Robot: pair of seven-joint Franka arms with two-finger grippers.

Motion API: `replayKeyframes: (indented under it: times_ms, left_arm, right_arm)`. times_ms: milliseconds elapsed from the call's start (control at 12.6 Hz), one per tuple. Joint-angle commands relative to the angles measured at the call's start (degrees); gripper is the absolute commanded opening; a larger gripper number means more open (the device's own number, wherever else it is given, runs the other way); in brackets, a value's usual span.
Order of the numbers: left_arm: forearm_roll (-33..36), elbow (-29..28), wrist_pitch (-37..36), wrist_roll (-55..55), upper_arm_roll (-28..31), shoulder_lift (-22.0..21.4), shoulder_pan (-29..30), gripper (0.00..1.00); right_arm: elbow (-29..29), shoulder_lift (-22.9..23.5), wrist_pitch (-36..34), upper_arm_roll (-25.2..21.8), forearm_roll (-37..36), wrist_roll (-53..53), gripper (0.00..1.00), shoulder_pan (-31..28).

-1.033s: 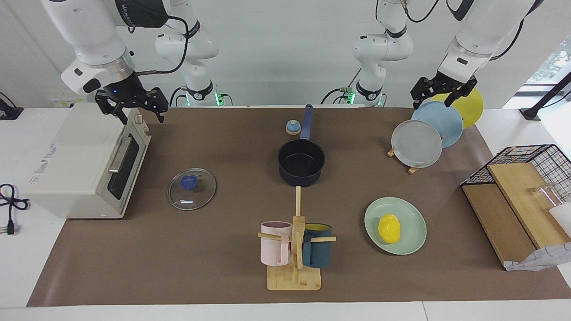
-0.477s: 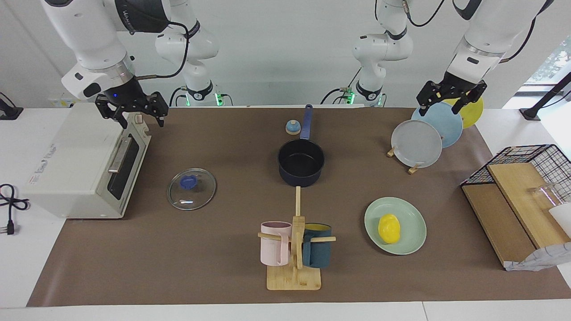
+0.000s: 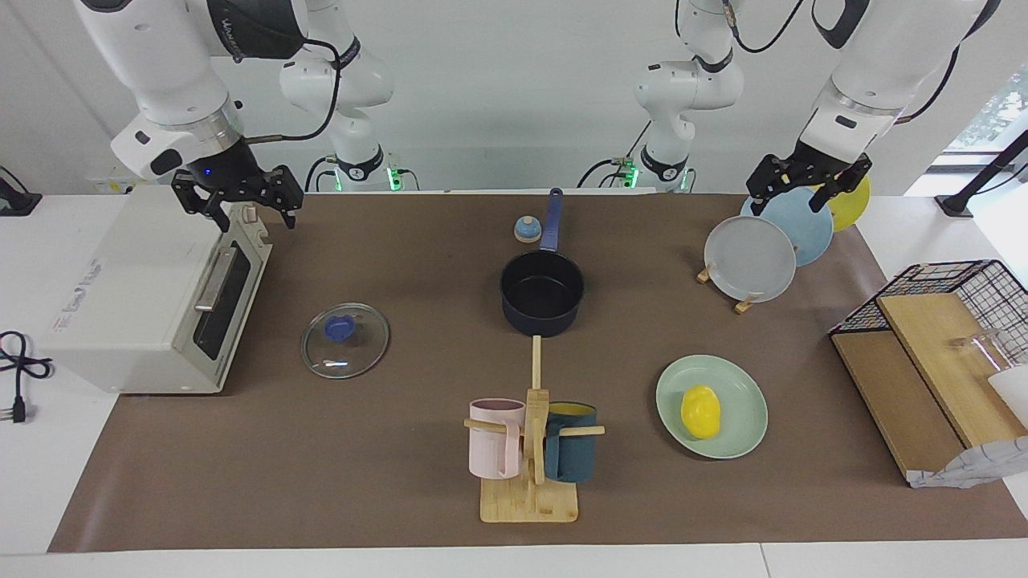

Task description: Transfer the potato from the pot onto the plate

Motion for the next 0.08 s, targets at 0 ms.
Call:
replayKeyframes:
  times_ms: [0]
  left_arm:
    - [-0.5,-0.3,0.6,0.4,-0.1,-0.5,0.2,1.00]
  right_arm:
    - [-0.8,-0.7,0.9,0.4,0.5,0.3,1.00,-0.3]
